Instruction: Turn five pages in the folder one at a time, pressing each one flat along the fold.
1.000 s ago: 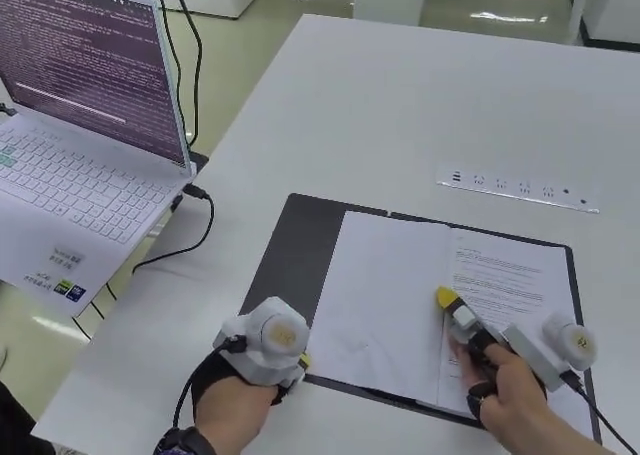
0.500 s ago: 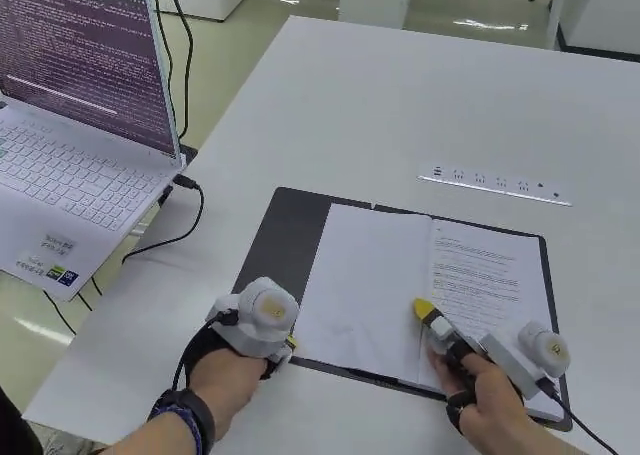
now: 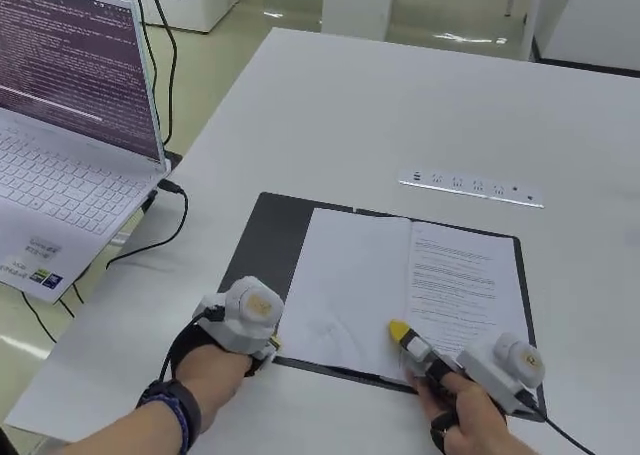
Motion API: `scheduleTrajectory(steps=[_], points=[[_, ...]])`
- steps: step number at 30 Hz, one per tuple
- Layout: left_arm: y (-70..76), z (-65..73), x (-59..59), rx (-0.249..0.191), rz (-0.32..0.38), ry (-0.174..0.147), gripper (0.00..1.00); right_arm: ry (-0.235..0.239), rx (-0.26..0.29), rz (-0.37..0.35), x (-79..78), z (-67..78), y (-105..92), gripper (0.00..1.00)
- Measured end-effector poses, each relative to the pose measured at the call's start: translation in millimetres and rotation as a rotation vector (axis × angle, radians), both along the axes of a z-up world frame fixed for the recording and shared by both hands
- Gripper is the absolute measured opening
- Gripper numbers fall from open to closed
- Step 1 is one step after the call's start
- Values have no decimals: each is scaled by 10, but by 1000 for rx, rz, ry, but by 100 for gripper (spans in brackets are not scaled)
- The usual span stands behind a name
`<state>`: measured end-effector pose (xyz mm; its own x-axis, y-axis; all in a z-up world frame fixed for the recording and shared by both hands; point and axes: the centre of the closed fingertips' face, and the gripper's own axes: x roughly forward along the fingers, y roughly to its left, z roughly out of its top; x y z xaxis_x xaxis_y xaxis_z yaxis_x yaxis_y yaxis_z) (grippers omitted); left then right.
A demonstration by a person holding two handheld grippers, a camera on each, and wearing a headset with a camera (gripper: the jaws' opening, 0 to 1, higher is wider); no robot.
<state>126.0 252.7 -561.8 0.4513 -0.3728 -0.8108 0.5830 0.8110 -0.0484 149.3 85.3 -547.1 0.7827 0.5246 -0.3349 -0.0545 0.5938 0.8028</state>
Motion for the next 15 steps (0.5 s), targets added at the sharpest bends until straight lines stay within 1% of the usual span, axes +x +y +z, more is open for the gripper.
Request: scheduleTrajectory(steps=[4, 6, 10, 15], points=[[0, 2, -3, 2, -5, -3, 0, 3, 7, -5, -69, 0, 6, 0], [-4, 2, -5, 6, -10, -4, 0, 3, -3, -2, -91, 12, 21, 0], [-10, 2, -6, 20, -23, -15, 0, 5, -7, 2, -106, 16, 21, 0], [-9, 6, -10, 22, -24, -19, 0, 7, -8, 7, -197, 11, 36, 0]])
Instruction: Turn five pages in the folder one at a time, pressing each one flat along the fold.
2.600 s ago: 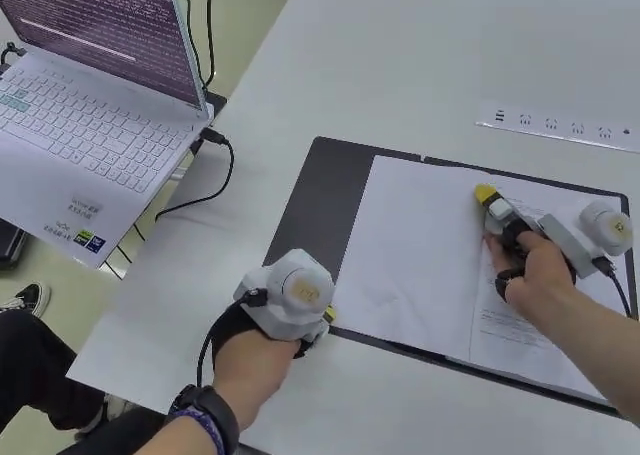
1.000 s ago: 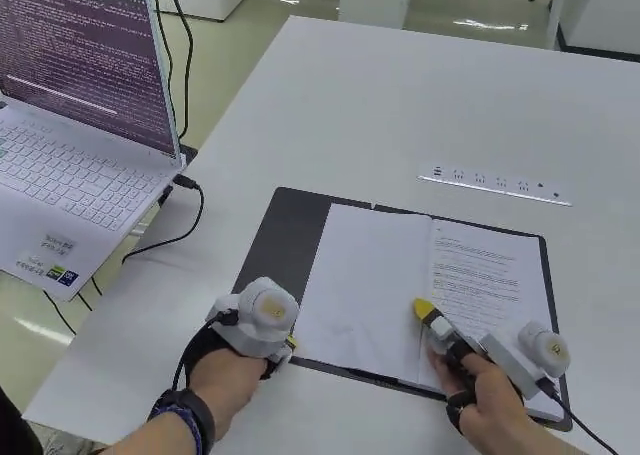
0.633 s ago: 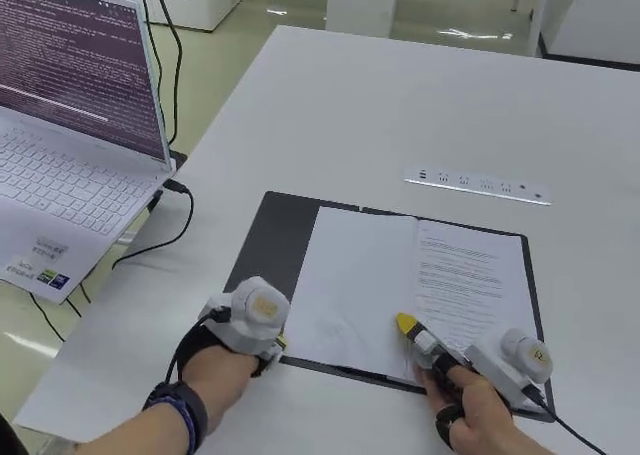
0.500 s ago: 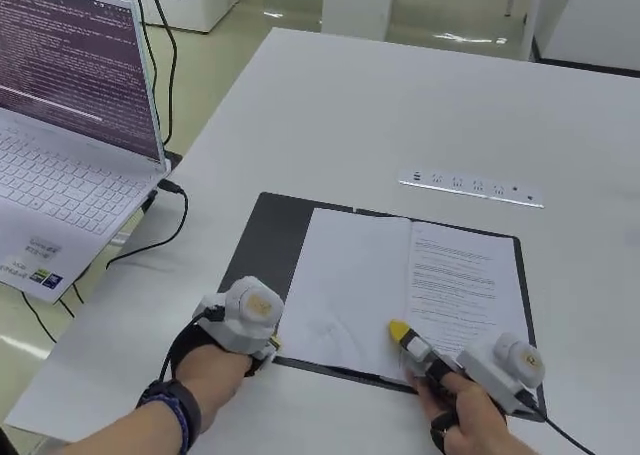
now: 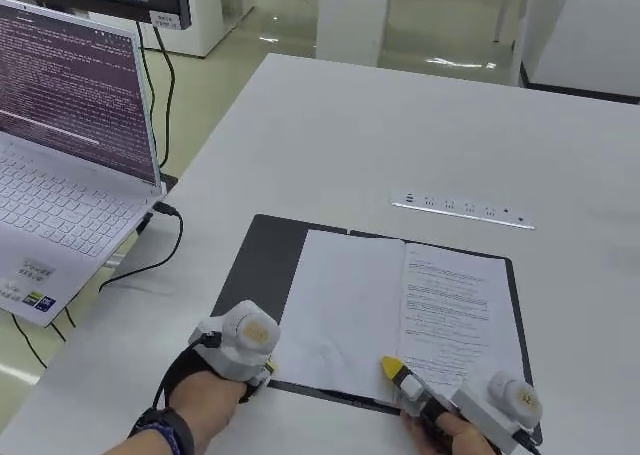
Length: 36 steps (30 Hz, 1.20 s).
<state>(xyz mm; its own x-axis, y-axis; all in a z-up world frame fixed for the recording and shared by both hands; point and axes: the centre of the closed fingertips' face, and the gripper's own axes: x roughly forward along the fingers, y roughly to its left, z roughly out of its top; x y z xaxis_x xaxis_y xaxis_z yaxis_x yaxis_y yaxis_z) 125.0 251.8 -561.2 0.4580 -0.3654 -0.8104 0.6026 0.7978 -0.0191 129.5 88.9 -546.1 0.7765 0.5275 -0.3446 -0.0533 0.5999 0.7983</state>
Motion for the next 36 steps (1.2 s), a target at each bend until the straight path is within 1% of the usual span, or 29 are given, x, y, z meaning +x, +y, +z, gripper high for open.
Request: scheduleTrajectory(steps=[5, 13, 18, 20, 22, 24, 26, 27, 29, 30, 31, 33, 34, 35, 36], points=[[3, 0, 2, -11, 4, 7, 0, 0, 1, 2, -68, -10, 2, 0], [1, -1, -2, -10, 2, 4, 0, 4, -3, 5, -170, -13, 10, 0], [-1, -1, -1, -10, -1, 5, 0, 10, -6, -1, -167, -22, 4, 0], [-12, 2, -8, 1, 0, -3, 0, 12, -3, -3, -168, -21, 4, 0], [-15, 1, -2, 22, -2, -14, 0, 12, -11, 1, -169, -20, 7, 0], [-7, 5, 3, 24, 13, -19, 0, 17, -12, -4, -168, -17, 5, 0], [0, 8, 1, 0, 56, -14, 0, 33, 12, -26, -167, -5, 1, 0], [2, 9, -1, -15, 72, -7, 0, 36, 18, -31, -167, 0, -2, 0], [-36, 8, -27, -70, 104, 36, 3, 44, 15, -23, -179, 4, -8, 0], [-57, 14, -40, -84, 102, 48, 7, 43, 9, -12, -192, 14, -2, 1], [-70, 33, -56, -86, 98, 54, 10, 40, 10, -5, -201, 36, -4, 3], [-79, 55, -67, -83, 97, 52, 15, 32, 1, 22, -223, 64, -4, 7], [-95, 88, -72, -93, 97, 46, 17, 27, -9, 32, -231, 77, -10, 10], [-116, 123, -74, -111, 103, 40, 18, 19, -23, 44, -242, 100, -26, 12], [-142, 177, -73, -135, 110, 27, 18, 21, -23, 46, -253, 114, -43, 15]])
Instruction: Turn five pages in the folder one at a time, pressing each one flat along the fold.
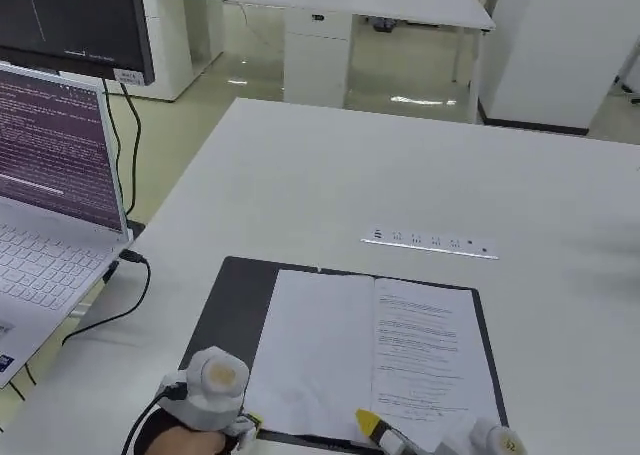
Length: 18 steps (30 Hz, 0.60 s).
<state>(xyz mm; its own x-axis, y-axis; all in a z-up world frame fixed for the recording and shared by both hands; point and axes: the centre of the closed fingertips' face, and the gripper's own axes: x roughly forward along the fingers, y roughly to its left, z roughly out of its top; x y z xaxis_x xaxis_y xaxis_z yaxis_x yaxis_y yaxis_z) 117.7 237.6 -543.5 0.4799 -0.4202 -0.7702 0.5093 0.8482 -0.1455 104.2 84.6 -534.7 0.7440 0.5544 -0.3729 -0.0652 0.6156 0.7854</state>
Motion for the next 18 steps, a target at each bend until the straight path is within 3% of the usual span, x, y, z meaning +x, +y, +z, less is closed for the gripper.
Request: scheduleTrajectory(steps=[3, 10, 18], points=[[-27, 77, -43, -6, -7, -13, 22, -4, 1, 1, -15, 45, -79, 21], [-85, 189, -119, -39, -30, -19, 33, -29, -57, 44, -94, 128, -253, 27], [-82, 293, -213, -34, -63, -41, 38, -56, -117, 84, -165, 214, -422, 33]])
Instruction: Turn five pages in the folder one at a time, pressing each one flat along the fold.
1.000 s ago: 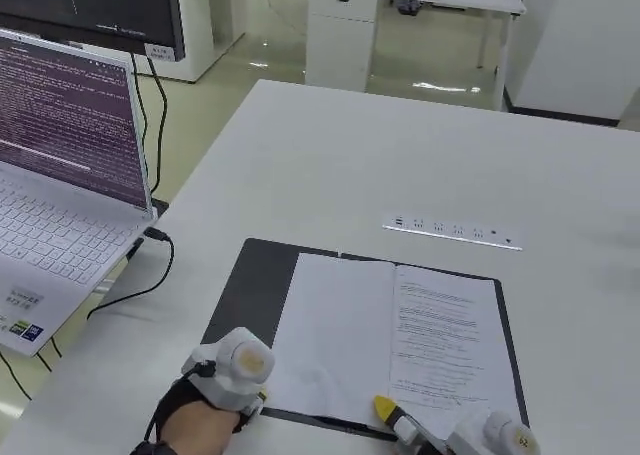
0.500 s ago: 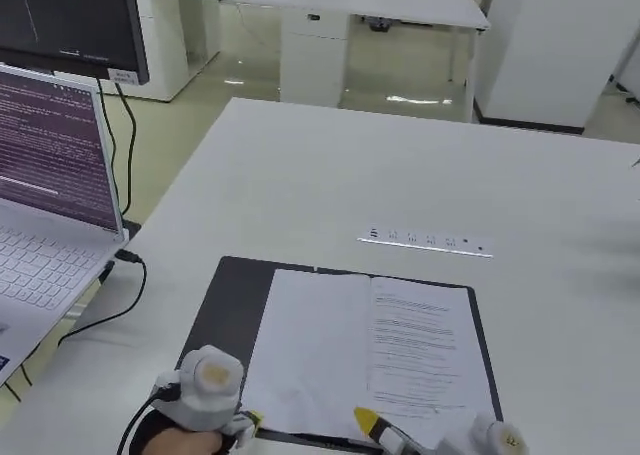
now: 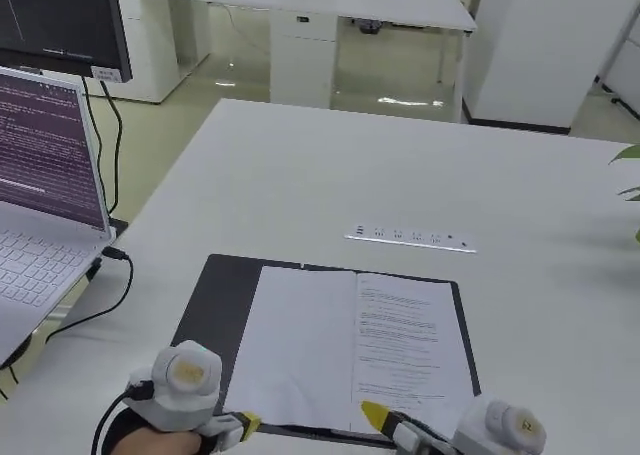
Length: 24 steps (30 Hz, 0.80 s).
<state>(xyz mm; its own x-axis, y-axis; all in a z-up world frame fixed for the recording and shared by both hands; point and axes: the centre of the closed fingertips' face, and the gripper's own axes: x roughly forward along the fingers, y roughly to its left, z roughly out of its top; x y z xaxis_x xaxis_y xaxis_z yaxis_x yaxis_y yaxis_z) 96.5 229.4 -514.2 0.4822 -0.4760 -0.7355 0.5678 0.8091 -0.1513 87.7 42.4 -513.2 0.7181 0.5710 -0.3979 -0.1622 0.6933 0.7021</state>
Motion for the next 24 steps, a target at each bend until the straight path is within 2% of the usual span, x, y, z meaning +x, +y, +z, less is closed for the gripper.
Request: scheduleTrajectory(steps=[3, 7, 10, 14, 18, 24], points=[[-9, 54, -30, -10, -20, -10, 39, -12, -18, 10, -2, 61, -78, 34], [11, 133, -59, -4, -40, -27, 42, -52, -45, 16, 31, 216, -188, 37], [21, 193, -63, -7, -53, -39, 45, -99, -86, 28, 55, 365, -275, 39], [46, 319, -67, 0, -62, -67, 48, -144, -140, 54, 50, 482, -369, 43], [50, 455, -67, -14, -67, -93, 52, -167, -161, 44, -31, 584, -464, 46], [45, 689, -127, -36, -82, -139, 59, -208, -227, 18, -200, 720, -660, 50]])
